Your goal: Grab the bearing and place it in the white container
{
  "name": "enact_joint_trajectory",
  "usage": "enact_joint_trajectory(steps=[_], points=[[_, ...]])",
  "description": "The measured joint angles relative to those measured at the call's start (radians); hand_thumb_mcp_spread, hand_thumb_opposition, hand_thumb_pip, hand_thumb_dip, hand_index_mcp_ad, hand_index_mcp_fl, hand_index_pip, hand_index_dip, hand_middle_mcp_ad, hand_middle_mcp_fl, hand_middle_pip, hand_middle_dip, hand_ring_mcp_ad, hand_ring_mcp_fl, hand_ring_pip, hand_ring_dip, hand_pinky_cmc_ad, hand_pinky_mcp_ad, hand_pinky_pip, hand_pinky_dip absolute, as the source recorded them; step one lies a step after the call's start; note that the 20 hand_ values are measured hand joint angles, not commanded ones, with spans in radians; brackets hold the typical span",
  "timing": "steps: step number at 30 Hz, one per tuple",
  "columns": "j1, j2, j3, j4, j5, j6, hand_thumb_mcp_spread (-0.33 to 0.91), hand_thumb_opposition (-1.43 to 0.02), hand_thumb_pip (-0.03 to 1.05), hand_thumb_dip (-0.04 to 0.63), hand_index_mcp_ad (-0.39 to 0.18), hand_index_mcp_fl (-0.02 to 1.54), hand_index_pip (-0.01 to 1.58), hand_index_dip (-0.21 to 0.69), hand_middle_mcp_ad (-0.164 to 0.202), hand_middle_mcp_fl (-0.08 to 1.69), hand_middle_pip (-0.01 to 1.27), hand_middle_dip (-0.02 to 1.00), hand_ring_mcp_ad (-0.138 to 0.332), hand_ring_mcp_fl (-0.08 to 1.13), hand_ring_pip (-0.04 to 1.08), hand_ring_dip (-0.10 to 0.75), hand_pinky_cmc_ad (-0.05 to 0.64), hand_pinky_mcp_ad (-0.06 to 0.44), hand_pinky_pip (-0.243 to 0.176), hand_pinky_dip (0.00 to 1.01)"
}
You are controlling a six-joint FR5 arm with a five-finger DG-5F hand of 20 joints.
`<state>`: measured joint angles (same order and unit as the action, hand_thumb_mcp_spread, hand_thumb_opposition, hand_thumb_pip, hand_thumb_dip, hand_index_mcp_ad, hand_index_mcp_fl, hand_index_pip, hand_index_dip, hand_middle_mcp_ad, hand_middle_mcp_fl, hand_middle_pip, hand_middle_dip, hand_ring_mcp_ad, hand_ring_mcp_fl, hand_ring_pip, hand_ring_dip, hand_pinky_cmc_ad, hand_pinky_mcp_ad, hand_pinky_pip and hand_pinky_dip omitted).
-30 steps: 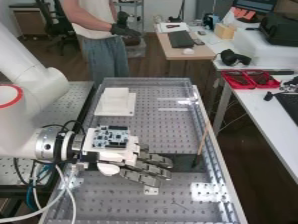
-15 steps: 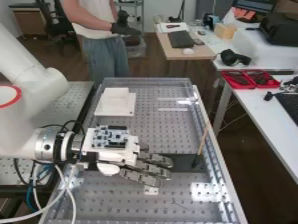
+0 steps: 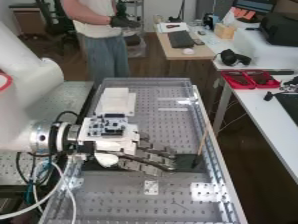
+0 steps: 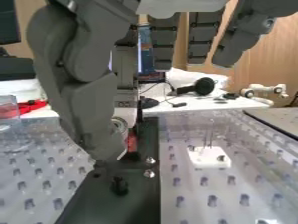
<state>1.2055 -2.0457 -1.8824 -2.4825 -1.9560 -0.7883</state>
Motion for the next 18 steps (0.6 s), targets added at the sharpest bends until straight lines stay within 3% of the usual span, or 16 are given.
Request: enact_joint_trajectory(steps=[9, 18], points=[[0.037, 0.076, -0.044, 0.003, 0.036, 0.002, 0.49, -0.98, 0.57, 0.316, -0.089, 0.28, 1.44, 0.22, 0.08, 0.05, 0.14, 0.2, 0.169, 0.02, 0.11, 0.08, 0.312, 0.178, -0.059, 0.18], [0.124, 0.197, -0.123, -0.008, 0.137, -0.012, 0.49, -0.98, 0.57, 0.316, -0.089, 0.28, 1.44, 0.22, 0.08, 0.05, 0.14, 0.2, 0.183, 0.02, 0.11, 0.08, 0.312, 0.178, -0.059, 0.18]])
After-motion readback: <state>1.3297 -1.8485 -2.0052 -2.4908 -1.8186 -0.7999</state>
